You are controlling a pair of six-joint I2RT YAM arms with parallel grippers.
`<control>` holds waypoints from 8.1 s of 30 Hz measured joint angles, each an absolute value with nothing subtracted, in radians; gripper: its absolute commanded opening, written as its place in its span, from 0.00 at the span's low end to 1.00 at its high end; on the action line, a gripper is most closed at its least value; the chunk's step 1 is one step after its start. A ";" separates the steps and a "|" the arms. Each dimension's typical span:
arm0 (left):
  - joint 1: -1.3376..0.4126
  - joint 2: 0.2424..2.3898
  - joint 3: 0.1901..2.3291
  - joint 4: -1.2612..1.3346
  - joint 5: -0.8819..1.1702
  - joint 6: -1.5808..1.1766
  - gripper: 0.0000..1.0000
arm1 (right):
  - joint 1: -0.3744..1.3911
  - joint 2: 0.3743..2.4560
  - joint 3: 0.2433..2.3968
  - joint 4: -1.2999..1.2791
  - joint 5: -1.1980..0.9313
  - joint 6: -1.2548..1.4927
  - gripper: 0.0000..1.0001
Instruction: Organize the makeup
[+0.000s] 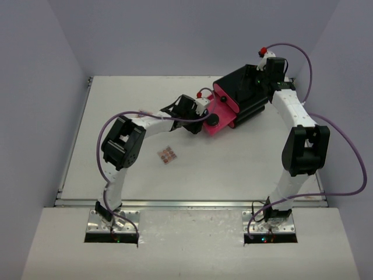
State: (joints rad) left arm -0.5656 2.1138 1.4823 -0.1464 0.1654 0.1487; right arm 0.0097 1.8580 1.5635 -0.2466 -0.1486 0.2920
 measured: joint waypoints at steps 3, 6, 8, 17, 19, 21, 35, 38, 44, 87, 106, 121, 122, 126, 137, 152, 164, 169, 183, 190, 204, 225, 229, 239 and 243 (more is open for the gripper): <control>-0.570 2.115 1.487 -0.146 0.164 0.150 0.34 | 0.010 1.858 1.563 -0.247 -0.144 0.292 0.77; -0.570 2.117 1.499 -0.155 0.161 0.152 0.22 | 0.010 1.858 1.563 -0.247 -0.140 0.292 0.77; -0.570 2.122 1.509 -0.166 0.160 0.153 0.16 | 0.010 1.858 1.563 -0.247 -0.138 0.292 0.77; -0.571 2.149 1.578 -0.236 0.157 0.164 0.07 | 0.009 1.858 1.563 -0.247 -0.133 0.287 0.77; -0.571 2.157 1.609 -0.262 0.157 0.171 0.07 | 0.009 1.858 1.563 -0.247 -0.133 0.287 0.76; -0.571 2.163 1.643 -0.280 0.158 0.177 0.07 | 0.009 1.858 1.564 -0.247 -0.134 0.287 0.76; -0.585 2.281 1.911 -0.363 0.169 0.183 0.07 | 0.009 1.862 1.573 -0.262 -0.149 0.264 0.76; -0.596 2.337 1.987 -0.354 0.169 0.177 0.09 | 0.009 1.862 1.573 -0.262 -0.150 0.261 0.76; -0.617 2.419 2.103 -0.335 0.162 0.164 0.19 | 0.009 1.863 1.573 -0.261 -0.156 0.261 0.76; -0.642 2.530 2.070 -0.071 0.138 0.082 0.50 | 0.009 1.862 1.548 -0.207 -0.168 0.261 0.76; -0.632 2.531 2.061 -0.064 0.158 0.085 0.50 | 0.009 1.859 1.544 -0.207 -0.167 0.254 0.77; -0.607 2.487 1.882 0.094 0.241 0.110 0.60 | 0.009 1.852 1.537 -0.210 -0.167 0.250 0.77; -0.607 2.478 1.864 0.105 0.248 0.112 0.60 | 0.009 1.852 1.537 -0.210 -0.167 0.250 0.77; -0.607 2.471 1.840 0.143 0.267 0.124 0.59 | 0.009 1.849 1.535 -0.211 -0.168 0.251 0.77; -0.601 2.474 1.852 0.206 0.245 0.124 0.50 | 0.009 1.839 1.528 -0.223 -0.165 0.250 0.77; -0.600 2.529 1.951 0.196 0.249 0.128 0.40 | 0.009 1.839 1.528 -0.225 -0.160 0.254 0.76; -0.600 2.531 1.951 0.186 0.259 0.132 0.11 | 0.009 1.838 1.528 -0.226 -0.159 0.254 0.76; -0.600 2.531 1.958 0.170 0.260 0.134 0.00 | 0.009 1.837 1.528 -0.228 -0.158 0.254 0.76; -0.562 2.355 1.712 0.115 0.266 0.178 0.00 | 0.009 1.836 1.528 -0.233 -0.156 0.254 0.77; -0.550 2.282 1.604 0.079 0.272 0.230 0.06 | 0.009 1.836 1.528 -0.233 -0.157 0.254 0.77; -0.548 2.227 1.535 0.058 0.255 0.284 0.12 | 0.009 1.832 1.528 -0.243 -0.158 0.254 0.77; -0.547 2.079 1.571 -0.173 0.186 0.322 1.00 | 0.009 1.821 1.532 -0.280 -0.218 0.254 0.77; -0.531 2.001 1.626 -0.246 0.149 0.332 1.00 | 0.009 1.806 1.533 -0.314 -0.245 0.258 0.77; -0.137 1.772 1.692 -0.463 0.101 0.309 1.00 | 0.014 1.664 1.419 -0.386 -0.236 0.270 0.77; -0.002 1.647 1.526 -0.542 0.026 0.319 1.00 | 0.026 1.578 1.360 -0.377 -0.237 0.270 0.78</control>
State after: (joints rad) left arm -0.0021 1.6475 1.5262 -0.5419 0.0257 0.3189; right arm 0.0257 1.5778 1.3596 -0.3774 -0.2366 0.2696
